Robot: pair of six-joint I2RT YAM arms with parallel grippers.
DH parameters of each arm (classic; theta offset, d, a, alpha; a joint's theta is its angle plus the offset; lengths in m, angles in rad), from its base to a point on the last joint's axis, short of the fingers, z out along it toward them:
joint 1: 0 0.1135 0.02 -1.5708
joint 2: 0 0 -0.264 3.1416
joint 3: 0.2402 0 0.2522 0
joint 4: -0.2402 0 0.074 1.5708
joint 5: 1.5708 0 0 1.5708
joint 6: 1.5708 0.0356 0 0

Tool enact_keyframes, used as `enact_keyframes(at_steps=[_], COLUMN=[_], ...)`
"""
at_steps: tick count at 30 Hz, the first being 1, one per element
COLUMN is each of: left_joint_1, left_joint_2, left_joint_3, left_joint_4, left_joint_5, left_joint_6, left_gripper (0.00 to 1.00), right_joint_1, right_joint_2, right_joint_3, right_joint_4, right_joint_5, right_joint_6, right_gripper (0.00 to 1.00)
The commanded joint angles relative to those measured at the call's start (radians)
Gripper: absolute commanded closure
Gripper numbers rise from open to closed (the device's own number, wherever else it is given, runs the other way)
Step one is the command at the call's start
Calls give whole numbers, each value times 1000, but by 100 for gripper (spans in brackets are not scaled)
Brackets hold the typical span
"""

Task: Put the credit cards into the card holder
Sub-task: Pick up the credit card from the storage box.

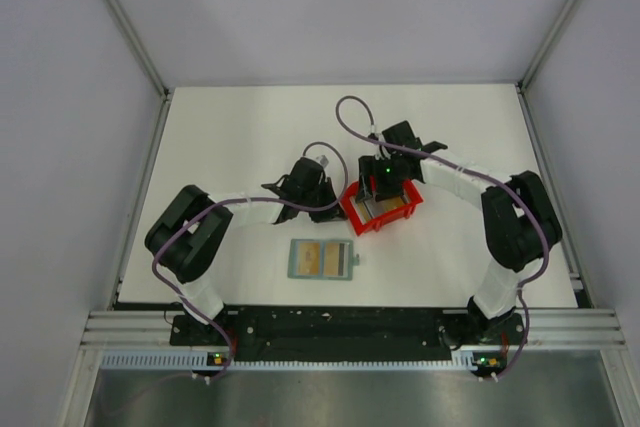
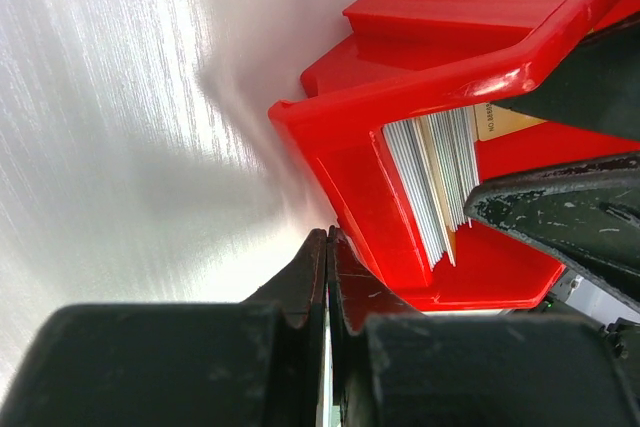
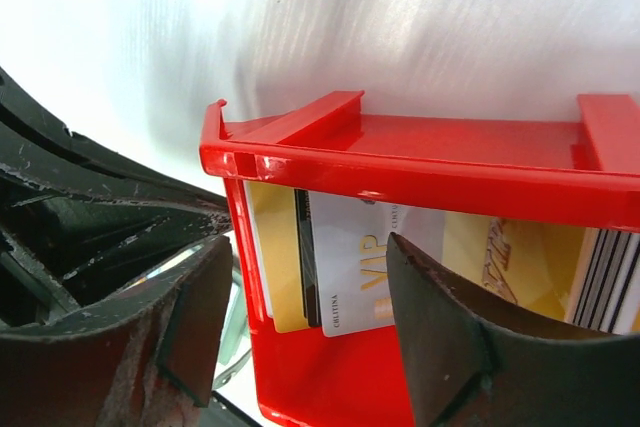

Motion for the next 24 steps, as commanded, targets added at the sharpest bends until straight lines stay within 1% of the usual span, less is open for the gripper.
enact_keyframes(at_steps=[1, 7, 12, 13, 17, 20, 22, 24], left_joint_1=[-3, -3, -3, -5, -5, -5, -5, -5], left_joint_2=[-15, -10, 2, 4, 5, 7, 8, 10], left_joint_3=[33, 41, 48, 50, 51, 51, 53, 53], left_joint_4=[45, 49, 58, 61, 65, 64, 65, 66], left_joint_5=[8, 14, 22, 23, 26, 25, 26, 28], left_joint_6=[1, 0, -5, -7, -8, -10, -11, -10], left_gripper=[99, 99, 99, 99, 99, 99, 99, 99], right_joint_1=[-14, -12, 15, 17, 29, 31, 31, 29], right_joint_2=[-39, 28, 42, 44, 31, 16, 14, 16], right_joint_3=[13, -8, -20, -22, -23, -22, -20, -19], right_joint_4=[23, 23, 23, 26, 35, 37, 37, 37], right_joint_5=[64, -28, -83, -94, -103, -107, -118, -135], right_joint_6=[-19, -8, -14, -10, 1, 7, 9, 9], right_gripper=[36, 35, 35, 36, 51, 55, 62, 65])
